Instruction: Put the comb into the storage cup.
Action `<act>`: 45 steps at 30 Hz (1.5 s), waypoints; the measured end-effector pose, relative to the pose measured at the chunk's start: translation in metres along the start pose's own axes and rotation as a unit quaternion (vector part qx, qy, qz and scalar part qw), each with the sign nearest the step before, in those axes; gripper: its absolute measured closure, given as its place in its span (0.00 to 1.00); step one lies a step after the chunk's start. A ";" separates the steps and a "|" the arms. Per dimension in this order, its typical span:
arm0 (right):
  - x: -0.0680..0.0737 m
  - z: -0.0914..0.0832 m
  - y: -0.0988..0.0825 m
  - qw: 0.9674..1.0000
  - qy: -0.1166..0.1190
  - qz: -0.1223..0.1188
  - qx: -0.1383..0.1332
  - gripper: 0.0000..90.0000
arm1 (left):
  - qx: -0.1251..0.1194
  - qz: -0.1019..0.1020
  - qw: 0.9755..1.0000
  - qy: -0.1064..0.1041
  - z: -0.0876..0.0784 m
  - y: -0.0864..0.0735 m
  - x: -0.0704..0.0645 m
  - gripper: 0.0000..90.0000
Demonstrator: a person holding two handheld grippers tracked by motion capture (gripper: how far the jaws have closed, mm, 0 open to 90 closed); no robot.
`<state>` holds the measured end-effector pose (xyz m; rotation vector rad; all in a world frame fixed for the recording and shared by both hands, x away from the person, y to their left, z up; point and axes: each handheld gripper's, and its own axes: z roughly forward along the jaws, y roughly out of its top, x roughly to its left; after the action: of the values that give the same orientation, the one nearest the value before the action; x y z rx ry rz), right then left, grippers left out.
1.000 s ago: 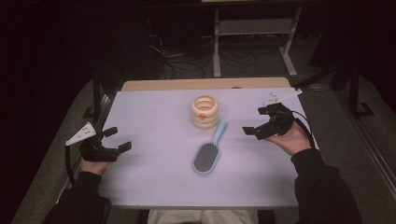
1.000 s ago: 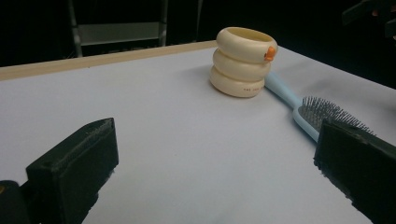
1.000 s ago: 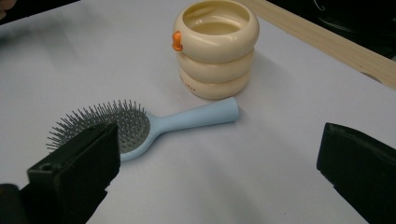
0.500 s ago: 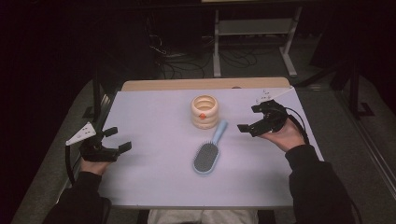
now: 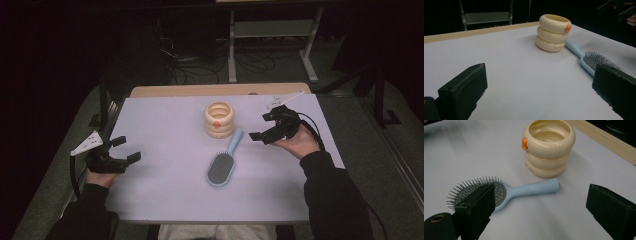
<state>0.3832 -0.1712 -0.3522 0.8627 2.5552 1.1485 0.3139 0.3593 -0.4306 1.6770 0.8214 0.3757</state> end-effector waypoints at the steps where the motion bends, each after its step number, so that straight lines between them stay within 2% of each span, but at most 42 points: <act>1: 0.000 0.003 0.001 1.000 0.002 -0.003 0.004 0.11 | 0.000 0.000 1.000 0.000 0.000 0.000 0.000 0.00; 8: 0.002 0.009 0.006 1.000 0.011 -0.004 0.012 0.15 | -0.003 0.000 1.000 -0.004 0.000 0.000 -0.001 0.00; 13: 0.002 0.013 0.009 1.000 0.018 -0.003 0.018 0.22 | -0.003 0.001 1.000 -0.004 0.000 0.000 -0.001 0.00; 14: 0.002 0.015 0.010 0.999 0.022 -0.004 0.023 0.28 | -0.003 0.001 1.000 -0.004 0.000 0.000 -0.001 0.00; 18: 0.002 0.019 0.012 0.999 0.022 -0.014 0.029 0.35 | -0.003 0.001 1.000 -0.004 0.000 0.000 0.000 0.00; 20: 0.003 0.023 0.014 0.999 0.022 -0.018 0.033 0.43 | -0.003 0.001 1.000 -0.004 0.000 0.000 0.000 0.00; 22: 0.004 0.026 0.015 0.999 0.024 -0.020 0.030 0.53 | -0.003 0.002 1.000 -0.004 0.000 0.000 0.000 0.00; 24: 0.004 0.027 0.015 0.999 0.024 -0.018 0.030 0.55 | -0.004 0.001 1.000 -0.004 0.000 0.000 0.000 0.00; 26: 0.004 0.030 0.016 0.999 0.027 -0.016 0.037 0.62 | -0.003 0.001 1.000 -0.004 0.000 0.000 0.000 0.00; 27: 0.004 0.032 0.017 0.999 0.026 -0.019 0.043 0.68 | -0.003 0.001 1.000 -0.005 0.000 0.000 0.000 0.00; 31: 0.004 0.035 0.018 0.998 0.027 -0.018 0.049 0.80 | -0.003 0.001 1.000 -0.005 0.000 0.000 0.000 0.00; 40: 0.004 0.042 0.018 0.998 0.025 -0.023 0.055 0.93 | -0.003 0.001 1.000 -0.005 0.000 0.000 0.000 0.00; 41: 0.004 0.044 0.019 0.998 0.024 -0.021 0.056 0.97 | -0.003 0.001 1.000 -0.005 0.000 0.000 0.000 0.00; 45: 0.004 0.046 0.019 0.998 0.028 -0.027 0.054 0.99 | -0.002 0.001 1.000 -0.005 0.001 0.000 0.000 0.00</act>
<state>0.4072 -0.1308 -0.3686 0.7908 2.6896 1.0417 0.3143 0.3589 -0.4310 1.6748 0.8114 0.3704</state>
